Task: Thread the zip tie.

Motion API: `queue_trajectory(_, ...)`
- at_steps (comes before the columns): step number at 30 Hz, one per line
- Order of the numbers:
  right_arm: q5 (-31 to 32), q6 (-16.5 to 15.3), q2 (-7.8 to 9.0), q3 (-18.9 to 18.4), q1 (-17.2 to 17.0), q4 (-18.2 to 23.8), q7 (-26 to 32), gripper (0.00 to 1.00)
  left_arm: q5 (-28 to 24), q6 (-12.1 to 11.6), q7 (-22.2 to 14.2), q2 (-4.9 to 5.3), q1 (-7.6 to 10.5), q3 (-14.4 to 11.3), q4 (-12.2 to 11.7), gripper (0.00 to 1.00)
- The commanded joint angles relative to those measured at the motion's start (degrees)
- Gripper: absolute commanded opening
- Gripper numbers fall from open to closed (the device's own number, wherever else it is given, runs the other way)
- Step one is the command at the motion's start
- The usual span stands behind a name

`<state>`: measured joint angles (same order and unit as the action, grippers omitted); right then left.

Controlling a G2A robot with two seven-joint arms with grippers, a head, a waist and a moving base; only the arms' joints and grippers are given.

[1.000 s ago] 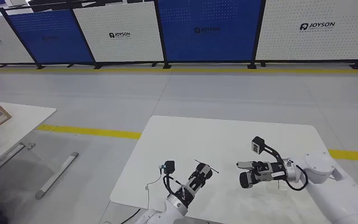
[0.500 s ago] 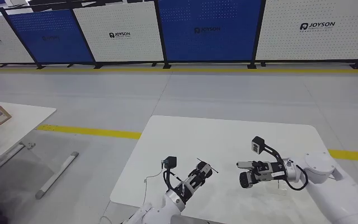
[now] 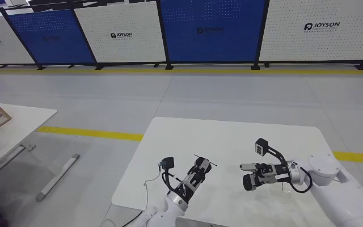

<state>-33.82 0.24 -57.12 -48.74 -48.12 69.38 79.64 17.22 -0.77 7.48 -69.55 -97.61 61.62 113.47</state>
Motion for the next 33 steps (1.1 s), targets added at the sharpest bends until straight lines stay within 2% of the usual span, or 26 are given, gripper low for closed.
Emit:
queue_trajectory(1,0.0,0.0,0.00,0.0,0.0,0.0,0.0,1.00,-0.2,0.0,-0.1,0.00,0.01,0.0,0.0,0.00)
queue_trajectory(11,0.0,0.0,0.00,0.0,0.0,0.0,0.0,1.00,-0.2,0.0,-0.1,0.00,0.01,0.0,0.0,0.00)
queue_trajectory(14,0.0,0.0,0.00,0.0,0.0,0.0,0.0,1.00,1.0,0.5,1.8,-0.20,0.73,-0.3,-0.8,0.00)
queue_trajectory(18,0.0,0.0,0.00,0.0,0.0,0.0,0.0,1.00,3.2,1.2,4.8,-0.62,1.67,-1.6,-3.1,0.00)
queue_trajectory(31,0.0,0.0,0.00,0.0,0.0,0.0,0.0,1.00,3.2,1.2,4.8,-0.62,1.67,-1.6,-3.1,0.00)
queue_trajectory(33,0.0,0.0,0.00,0.0,0.0,0.0,0.0,1.00,3.8,1.5,3.5,-0.60,1.94,-1.8,-3.5,0.00)
